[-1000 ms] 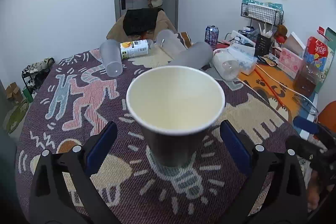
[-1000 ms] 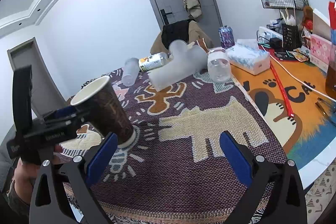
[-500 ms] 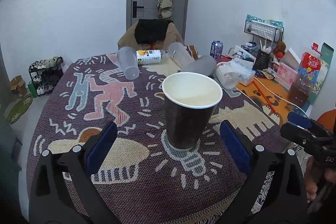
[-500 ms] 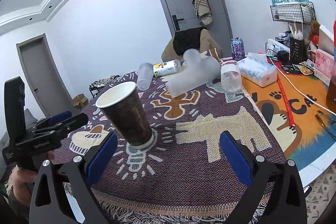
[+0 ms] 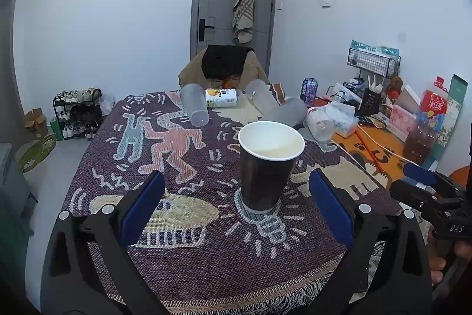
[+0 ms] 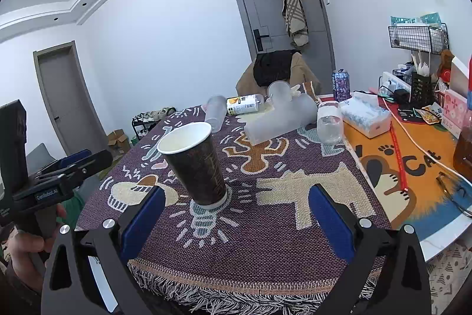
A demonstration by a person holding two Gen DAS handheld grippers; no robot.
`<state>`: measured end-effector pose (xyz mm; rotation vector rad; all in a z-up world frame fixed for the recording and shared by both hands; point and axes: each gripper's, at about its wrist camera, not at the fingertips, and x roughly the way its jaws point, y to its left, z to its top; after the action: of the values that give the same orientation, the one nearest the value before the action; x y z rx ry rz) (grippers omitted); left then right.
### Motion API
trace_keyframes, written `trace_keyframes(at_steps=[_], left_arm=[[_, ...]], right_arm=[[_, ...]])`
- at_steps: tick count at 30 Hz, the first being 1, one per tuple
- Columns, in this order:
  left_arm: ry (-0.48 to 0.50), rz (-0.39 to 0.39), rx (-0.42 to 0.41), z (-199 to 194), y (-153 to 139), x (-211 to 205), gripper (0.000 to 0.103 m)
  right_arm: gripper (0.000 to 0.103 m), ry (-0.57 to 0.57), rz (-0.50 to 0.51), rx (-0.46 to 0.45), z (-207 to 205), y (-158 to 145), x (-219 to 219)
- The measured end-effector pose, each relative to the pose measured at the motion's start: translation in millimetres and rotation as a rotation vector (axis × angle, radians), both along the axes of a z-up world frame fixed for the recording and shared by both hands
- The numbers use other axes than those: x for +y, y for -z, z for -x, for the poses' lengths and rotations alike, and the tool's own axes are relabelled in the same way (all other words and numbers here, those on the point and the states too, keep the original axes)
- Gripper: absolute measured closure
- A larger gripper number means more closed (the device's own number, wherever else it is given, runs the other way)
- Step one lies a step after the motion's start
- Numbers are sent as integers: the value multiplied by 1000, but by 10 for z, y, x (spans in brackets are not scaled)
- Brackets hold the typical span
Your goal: Flip cup upright
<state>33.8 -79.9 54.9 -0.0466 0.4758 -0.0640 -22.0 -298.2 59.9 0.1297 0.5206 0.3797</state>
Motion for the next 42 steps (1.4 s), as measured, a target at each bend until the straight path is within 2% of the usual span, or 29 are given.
trace_keyframes(at_steps=[11,42], left_arm=[[-14,-8,-23,131,-92,29,6],[-9,2,-25,190,-61,23,6]], right_arm=[[7,-15,14,8,34,-39,44],[7,-11,12,14,24,-5,48]])
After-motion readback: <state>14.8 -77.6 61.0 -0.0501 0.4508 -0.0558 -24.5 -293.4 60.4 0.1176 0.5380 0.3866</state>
